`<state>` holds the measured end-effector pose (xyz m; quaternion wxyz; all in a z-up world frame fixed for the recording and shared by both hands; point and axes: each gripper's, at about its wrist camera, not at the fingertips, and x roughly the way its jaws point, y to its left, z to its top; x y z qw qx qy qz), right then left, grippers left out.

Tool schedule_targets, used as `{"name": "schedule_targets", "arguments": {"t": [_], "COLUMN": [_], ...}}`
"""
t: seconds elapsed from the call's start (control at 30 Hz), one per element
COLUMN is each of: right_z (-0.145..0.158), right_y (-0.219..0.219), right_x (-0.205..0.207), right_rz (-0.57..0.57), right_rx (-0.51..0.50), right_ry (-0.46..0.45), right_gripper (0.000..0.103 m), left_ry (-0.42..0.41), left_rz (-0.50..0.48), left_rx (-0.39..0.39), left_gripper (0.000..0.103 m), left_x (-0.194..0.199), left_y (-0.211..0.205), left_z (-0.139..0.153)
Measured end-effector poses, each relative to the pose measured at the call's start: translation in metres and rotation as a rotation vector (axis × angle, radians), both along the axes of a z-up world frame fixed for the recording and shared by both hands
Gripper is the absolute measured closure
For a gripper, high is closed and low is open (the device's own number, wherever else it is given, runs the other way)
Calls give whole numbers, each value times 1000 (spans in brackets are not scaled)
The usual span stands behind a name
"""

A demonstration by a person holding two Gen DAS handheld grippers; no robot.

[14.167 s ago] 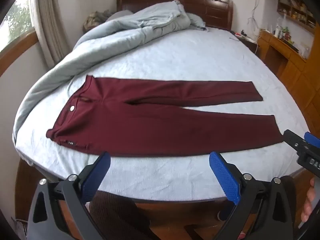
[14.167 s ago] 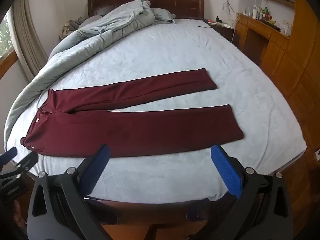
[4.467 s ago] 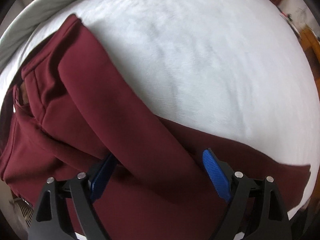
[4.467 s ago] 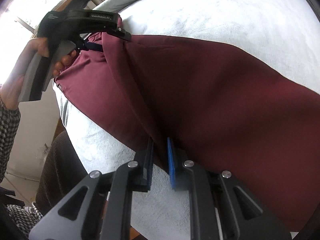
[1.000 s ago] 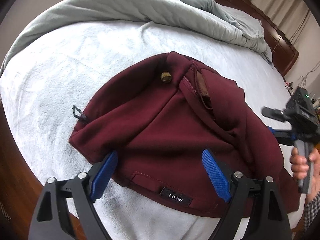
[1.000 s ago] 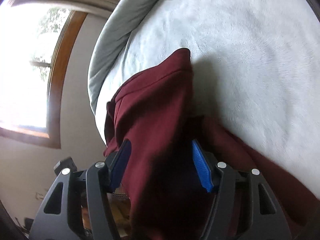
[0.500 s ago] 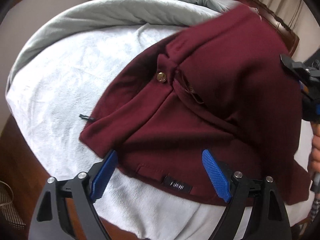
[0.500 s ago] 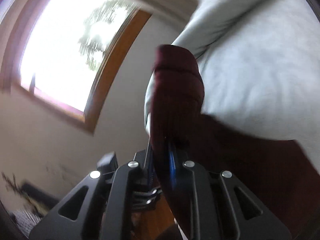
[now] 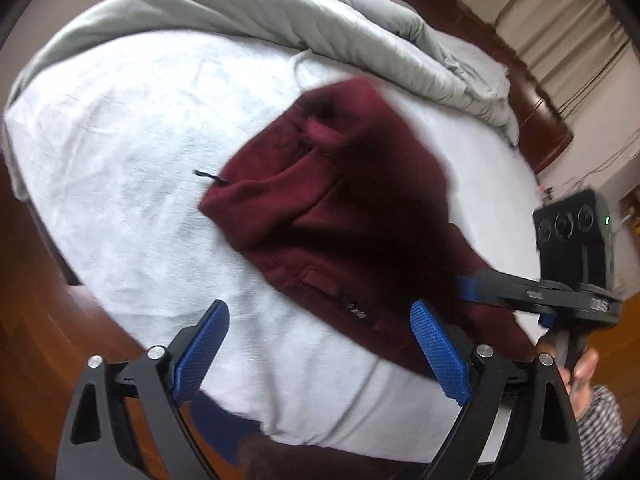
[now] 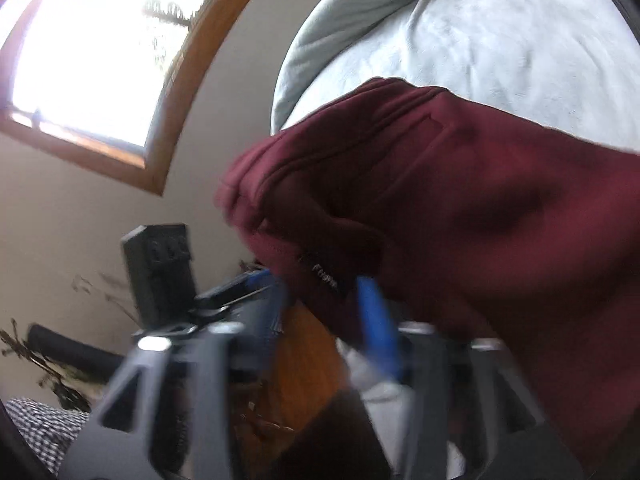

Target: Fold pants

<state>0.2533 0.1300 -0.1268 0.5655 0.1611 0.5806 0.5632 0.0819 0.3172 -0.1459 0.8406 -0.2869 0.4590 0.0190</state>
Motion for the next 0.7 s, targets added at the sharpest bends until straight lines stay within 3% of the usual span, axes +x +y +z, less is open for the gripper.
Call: {"name": "schedule_targets", "arguments": {"t": [0.17,0.4,0.5,0.6,0.7], "right_z": [11,12,7,-3,-21], "right_y": [-42,-113,-159,-209,-253], "right_x": [-7,-26,-35,-48,-65], "right_rz": [-70,-166,-235,-313,-384], "right_rx": [39,-47,-93,-203,-315], "right_ry": [-4,-51,-42,-44,-19], "right_gripper": [36,36,36,36,36], "left_ry": [-78,31,50,176,202], "left_rz": [-26,101,130,131,135], "left_rx": [-150,-166,-101,52,85], "left_gripper": [10,10,11,17,14], "left_x": [8,24,34,56,66], "left_y": [-5,2,2,1,0], "left_z": [8,-8,-15,-44,-57]}}
